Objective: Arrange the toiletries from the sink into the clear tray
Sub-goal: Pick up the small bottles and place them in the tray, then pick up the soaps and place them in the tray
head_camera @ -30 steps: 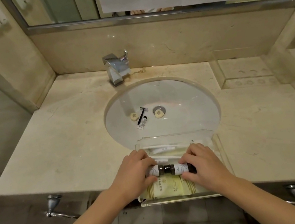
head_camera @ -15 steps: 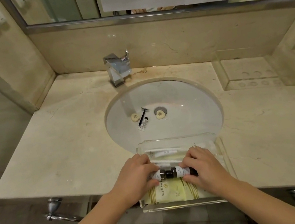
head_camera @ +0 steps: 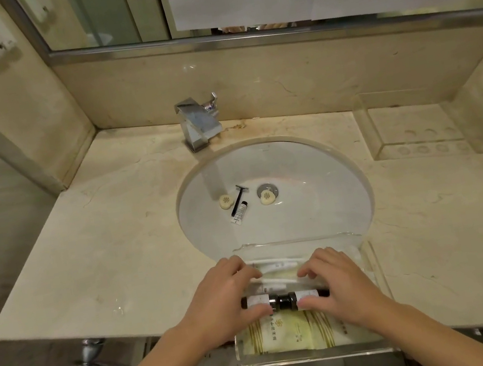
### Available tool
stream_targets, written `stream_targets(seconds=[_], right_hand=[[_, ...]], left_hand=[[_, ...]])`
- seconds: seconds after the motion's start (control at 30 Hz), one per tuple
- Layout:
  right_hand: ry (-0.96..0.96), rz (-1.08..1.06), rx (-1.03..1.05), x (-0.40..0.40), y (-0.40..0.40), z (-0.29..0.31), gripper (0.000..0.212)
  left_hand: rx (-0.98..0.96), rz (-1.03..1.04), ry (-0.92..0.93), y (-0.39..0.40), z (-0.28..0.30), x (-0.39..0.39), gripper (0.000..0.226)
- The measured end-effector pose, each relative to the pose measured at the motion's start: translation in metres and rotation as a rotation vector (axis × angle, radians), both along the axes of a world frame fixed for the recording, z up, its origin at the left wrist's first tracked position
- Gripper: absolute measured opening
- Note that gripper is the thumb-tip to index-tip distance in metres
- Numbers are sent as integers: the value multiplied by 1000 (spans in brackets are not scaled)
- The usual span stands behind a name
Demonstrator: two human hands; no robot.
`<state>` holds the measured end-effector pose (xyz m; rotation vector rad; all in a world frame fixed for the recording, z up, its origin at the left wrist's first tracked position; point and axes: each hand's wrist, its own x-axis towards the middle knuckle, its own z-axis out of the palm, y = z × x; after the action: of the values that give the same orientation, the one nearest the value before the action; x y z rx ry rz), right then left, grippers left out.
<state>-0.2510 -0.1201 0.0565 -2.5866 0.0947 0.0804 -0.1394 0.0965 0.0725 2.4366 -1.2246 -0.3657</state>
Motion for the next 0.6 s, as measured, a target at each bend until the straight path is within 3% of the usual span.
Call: stream_targets(seconds=[0.2,0.47,0.6], right_hand=[[-83,-261,163,45,-8,12,3],[73,-372,136,140,-32,-6,4],[264,-365,33,177,-45,-32,26]], left_hand=[[-157,282,71,-8,9,56,24],[55,469,91,-43,-23,157,26],[294,411,63,-59,-46,188,35]])
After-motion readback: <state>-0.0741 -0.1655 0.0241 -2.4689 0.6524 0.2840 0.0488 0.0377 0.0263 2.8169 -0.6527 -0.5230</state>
